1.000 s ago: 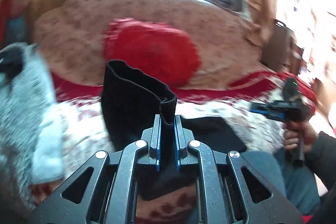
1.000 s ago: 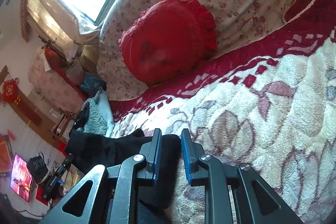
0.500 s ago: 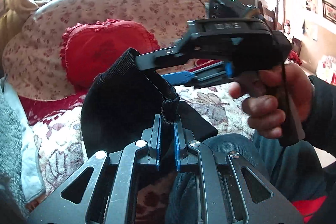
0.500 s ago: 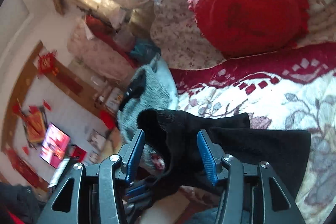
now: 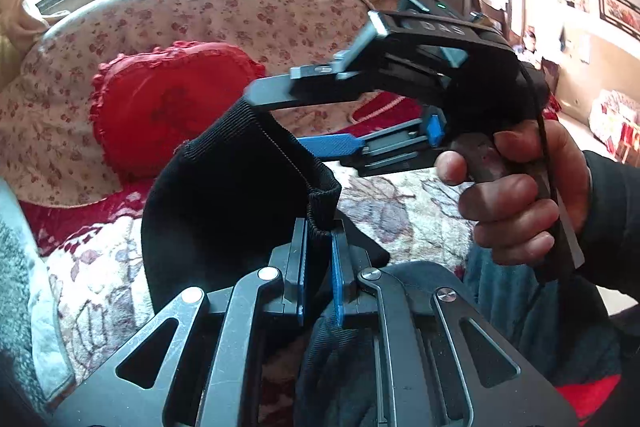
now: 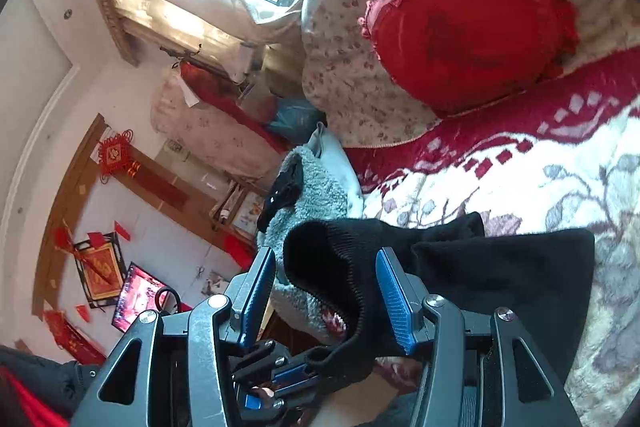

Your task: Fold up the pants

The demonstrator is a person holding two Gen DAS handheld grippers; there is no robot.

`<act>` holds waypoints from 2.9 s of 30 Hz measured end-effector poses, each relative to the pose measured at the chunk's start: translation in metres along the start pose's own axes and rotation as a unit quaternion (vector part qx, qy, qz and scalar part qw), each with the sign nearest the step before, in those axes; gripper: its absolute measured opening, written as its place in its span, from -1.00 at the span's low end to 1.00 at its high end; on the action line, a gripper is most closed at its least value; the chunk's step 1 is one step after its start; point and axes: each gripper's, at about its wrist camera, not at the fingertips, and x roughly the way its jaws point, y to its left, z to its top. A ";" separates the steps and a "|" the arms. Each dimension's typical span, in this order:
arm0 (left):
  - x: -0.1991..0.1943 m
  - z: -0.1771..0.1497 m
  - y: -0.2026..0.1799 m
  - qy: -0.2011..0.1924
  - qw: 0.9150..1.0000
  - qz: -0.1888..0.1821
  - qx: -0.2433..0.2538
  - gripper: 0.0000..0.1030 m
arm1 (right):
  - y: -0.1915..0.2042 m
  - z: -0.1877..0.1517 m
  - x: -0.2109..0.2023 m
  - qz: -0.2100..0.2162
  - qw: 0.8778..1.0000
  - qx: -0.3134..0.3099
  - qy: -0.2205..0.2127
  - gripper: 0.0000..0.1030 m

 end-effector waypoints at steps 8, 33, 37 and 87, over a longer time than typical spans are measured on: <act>0.033 0.012 -0.011 0.041 0.999 -0.025 0.014 -0.83 | 0.004 0.006 0.007 -0.086 0.994 -0.051 0.042 -0.81; 0.024 -0.043 0.079 0.112 0.981 -0.053 -0.152 -0.63 | -0.021 -0.004 -0.057 -0.198 0.976 -0.086 -0.005 -0.79; 0.047 -0.062 0.082 0.126 0.975 -0.053 -0.176 -0.70 | 0.001 -0.025 -0.012 -0.235 0.950 -0.162 0.124 -0.79; 0.087 -0.015 0.144 0.084 0.917 -0.157 -0.357 -0.34 | -0.084 -0.014 -0.010 -0.166 0.986 -0.019 0.014 -0.37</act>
